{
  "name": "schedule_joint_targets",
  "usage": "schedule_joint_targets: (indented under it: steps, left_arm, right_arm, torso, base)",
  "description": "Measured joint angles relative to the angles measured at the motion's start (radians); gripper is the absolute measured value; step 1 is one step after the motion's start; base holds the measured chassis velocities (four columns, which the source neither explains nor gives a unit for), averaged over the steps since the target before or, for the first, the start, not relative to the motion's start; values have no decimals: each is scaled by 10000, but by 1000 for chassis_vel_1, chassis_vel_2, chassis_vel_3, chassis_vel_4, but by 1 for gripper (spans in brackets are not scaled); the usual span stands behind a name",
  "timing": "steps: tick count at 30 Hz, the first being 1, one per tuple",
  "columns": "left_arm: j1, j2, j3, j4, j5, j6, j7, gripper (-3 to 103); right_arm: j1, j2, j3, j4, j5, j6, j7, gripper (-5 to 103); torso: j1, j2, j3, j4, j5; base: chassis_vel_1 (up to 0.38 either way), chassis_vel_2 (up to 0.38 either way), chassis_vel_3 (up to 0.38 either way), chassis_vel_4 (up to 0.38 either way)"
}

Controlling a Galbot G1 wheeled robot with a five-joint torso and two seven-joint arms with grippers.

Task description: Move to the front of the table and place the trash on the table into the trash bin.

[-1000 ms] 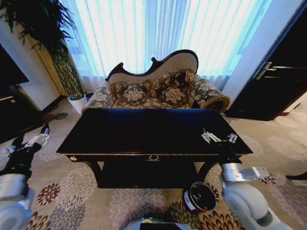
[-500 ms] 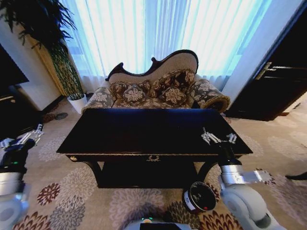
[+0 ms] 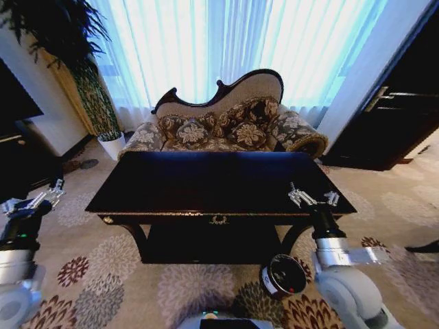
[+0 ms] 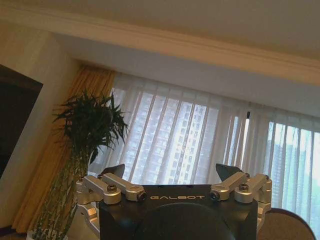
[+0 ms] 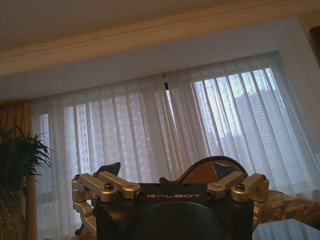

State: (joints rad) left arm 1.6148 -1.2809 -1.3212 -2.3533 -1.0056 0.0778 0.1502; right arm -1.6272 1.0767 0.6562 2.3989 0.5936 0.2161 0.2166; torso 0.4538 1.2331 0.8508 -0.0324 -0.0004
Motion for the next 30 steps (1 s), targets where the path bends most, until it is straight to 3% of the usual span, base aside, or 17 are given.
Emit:
schedule_joint_targets:
  steps: [30]
  left_arm:
    - [-137, 47, 257, -98, 191, 109, 66, 100]
  right_arm:
    - [46, -2, 65, -272, -13, 50, -27, 100]
  torso:
    - [4, 0, 2, 0, 3]
  base:
    - [331, -337, -327, 333]
